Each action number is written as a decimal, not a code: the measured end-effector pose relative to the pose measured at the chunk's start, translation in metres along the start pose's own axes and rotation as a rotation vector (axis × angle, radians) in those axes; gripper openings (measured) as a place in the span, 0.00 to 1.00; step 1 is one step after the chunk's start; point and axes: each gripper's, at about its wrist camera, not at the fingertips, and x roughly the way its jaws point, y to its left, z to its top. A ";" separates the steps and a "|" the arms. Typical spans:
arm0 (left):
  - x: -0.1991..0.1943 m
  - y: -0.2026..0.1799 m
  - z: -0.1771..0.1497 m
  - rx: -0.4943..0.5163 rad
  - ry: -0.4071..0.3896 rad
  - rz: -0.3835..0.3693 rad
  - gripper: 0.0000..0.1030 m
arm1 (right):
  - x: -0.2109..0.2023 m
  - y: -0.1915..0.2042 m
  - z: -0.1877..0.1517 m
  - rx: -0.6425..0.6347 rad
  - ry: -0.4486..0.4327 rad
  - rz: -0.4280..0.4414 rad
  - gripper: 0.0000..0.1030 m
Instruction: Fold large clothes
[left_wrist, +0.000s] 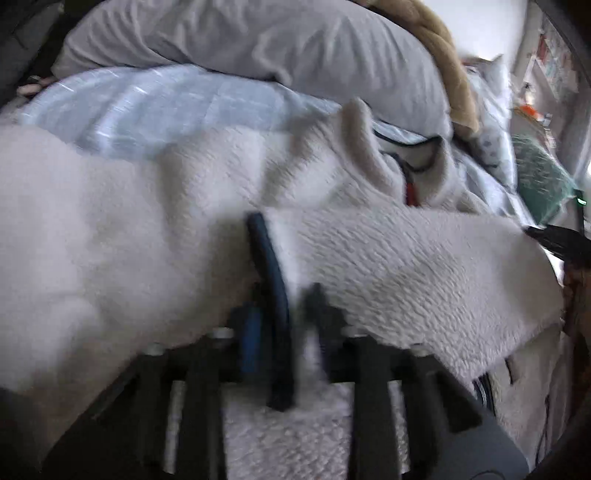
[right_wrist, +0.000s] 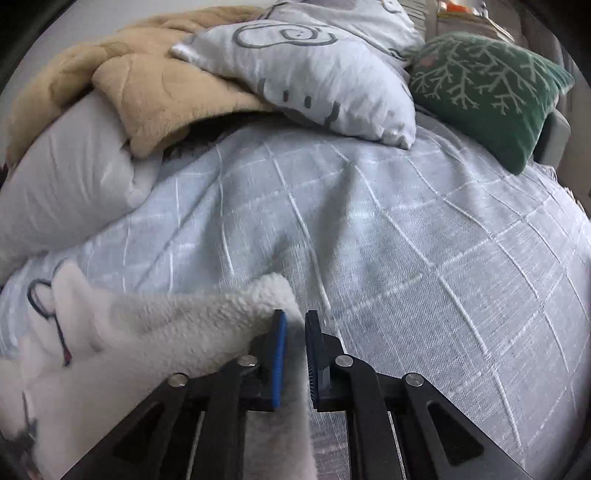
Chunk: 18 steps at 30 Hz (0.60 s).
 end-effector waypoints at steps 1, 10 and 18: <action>-0.007 -0.001 0.003 0.007 -0.008 0.030 0.57 | -0.007 -0.004 0.000 0.011 0.001 0.005 0.28; 0.000 -0.016 -0.003 0.014 0.200 -0.070 0.55 | -0.116 -0.008 -0.074 -0.212 -0.026 -0.010 0.58; -0.015 -0.019 -0.001 -0.060 0.119 -0.036 0.14 | -0.078 0.026 -0.122 -0.534 0.000 -0.192 0.55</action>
